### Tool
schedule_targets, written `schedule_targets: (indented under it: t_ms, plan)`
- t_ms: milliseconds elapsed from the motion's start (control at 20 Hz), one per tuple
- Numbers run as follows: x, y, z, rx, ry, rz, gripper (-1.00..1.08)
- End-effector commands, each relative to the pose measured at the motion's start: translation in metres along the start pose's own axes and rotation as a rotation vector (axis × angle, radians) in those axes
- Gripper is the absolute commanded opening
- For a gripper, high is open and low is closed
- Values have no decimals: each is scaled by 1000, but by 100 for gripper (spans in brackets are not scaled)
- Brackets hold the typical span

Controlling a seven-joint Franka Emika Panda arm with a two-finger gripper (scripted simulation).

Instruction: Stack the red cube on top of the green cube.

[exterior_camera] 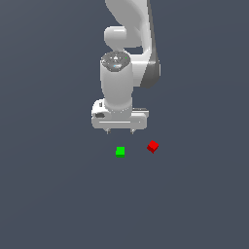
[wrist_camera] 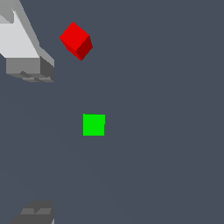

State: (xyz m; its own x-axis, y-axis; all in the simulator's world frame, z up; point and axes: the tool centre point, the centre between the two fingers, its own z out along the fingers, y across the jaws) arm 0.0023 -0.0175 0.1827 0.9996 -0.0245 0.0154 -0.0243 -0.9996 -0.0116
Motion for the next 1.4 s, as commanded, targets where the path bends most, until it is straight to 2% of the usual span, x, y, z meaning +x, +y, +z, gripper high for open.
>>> schedule_targets:
  t_ms: [0, 650, 1350]
  plan:
    - [0, 0, 0, 0, 0, 0, 100]
    - [-10, -18, 13, -2, -1, 82, 100]
    - [-28, -73, 53, -8, -5, 320, 100]
